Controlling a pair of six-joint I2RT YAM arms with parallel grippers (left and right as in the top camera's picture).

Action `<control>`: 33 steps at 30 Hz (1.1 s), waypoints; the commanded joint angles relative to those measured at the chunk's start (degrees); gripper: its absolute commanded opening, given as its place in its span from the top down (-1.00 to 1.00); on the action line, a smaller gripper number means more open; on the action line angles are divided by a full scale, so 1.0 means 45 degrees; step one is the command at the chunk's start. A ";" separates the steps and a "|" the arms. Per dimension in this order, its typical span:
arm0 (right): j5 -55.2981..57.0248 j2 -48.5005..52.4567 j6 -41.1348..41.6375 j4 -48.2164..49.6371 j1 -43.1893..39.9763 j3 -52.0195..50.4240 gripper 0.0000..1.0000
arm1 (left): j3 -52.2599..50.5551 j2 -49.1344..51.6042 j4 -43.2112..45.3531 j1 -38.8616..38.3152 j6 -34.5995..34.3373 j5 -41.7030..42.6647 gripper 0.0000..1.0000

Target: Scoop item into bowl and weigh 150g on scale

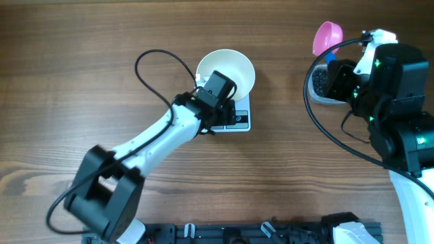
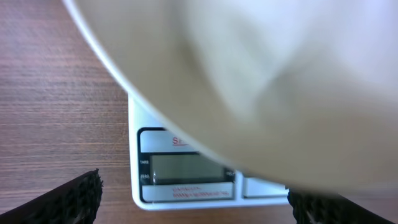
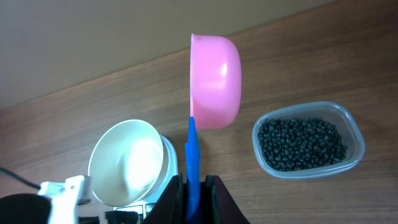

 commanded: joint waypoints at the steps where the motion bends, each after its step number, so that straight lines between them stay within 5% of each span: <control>1: -0.0204 0.0058 0.0044 0.0024 -0.0039 0.0155 0.91 | -0.0068 -0.1141 0.0063 -0.0078 0.0418 0.0141 -1.00; 33: -0.0209 0.0058 0.0053 -0.0199 -0.0039 0.0155 0.92 | -0.0068 -0.1059 0.0209 -0.0228 0.0495 -0.1205 -1.00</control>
